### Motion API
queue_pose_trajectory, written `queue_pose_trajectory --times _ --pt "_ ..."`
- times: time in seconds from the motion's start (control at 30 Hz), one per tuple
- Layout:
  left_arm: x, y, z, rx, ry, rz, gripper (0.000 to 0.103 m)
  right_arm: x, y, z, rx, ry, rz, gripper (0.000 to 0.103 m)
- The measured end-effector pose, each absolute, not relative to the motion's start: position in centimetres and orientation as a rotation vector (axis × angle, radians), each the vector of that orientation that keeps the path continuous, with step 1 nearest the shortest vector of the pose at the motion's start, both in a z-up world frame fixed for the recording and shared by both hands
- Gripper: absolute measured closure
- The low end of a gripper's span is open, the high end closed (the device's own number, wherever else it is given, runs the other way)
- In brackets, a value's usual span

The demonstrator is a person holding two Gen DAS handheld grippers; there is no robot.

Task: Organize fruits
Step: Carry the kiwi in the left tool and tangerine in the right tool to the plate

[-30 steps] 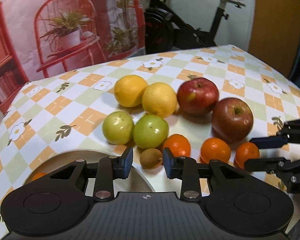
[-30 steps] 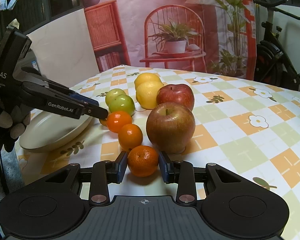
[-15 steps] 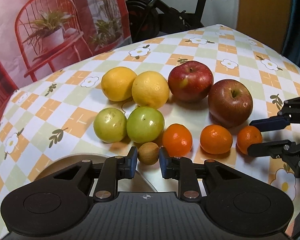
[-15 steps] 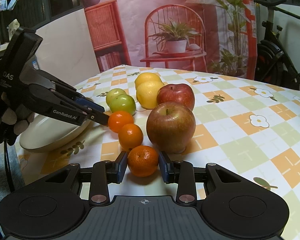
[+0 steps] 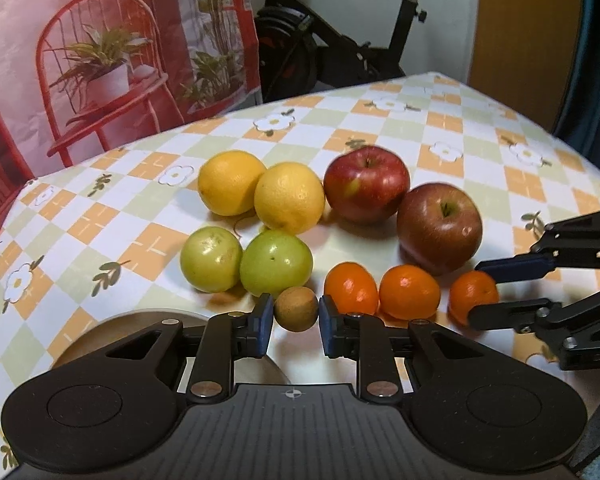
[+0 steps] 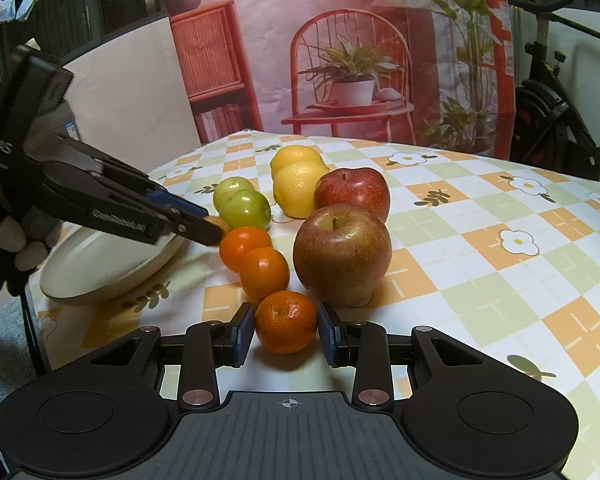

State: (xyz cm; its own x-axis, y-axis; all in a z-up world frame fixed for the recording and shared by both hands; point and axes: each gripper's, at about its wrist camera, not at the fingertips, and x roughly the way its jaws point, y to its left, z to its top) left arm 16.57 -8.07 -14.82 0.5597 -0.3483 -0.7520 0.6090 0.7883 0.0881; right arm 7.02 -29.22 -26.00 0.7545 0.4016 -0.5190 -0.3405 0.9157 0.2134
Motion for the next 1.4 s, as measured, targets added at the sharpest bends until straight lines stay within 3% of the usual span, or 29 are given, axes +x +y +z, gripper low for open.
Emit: queue_pose_trajectory --times 0.33,0.63,1.0,1.4 --pt "14.7 -2.4 -11.8 0.211 0.724 -0.461 0.077 7.2 -28.1 -23.3 0.081 0.553 0.439 0.071" --pt "14.8 3.9 -12.3 0.163 0.75 -0.341 0.077 12.4 -21.1 -19.8 -0.04 0.538 0.61 0.072" --pt "17.4 6.9 -14.6 0.094 0.809 -0.298 0.077 18.0 -10.8 -22.0 -0.197 0.684 0.743 0.072" --pt "17.5 8.1 -15.7 0.064 0.809 -0.302 0.077 19.3 -9.7 -22.4 -0.21 0.68 0.743 0.072"
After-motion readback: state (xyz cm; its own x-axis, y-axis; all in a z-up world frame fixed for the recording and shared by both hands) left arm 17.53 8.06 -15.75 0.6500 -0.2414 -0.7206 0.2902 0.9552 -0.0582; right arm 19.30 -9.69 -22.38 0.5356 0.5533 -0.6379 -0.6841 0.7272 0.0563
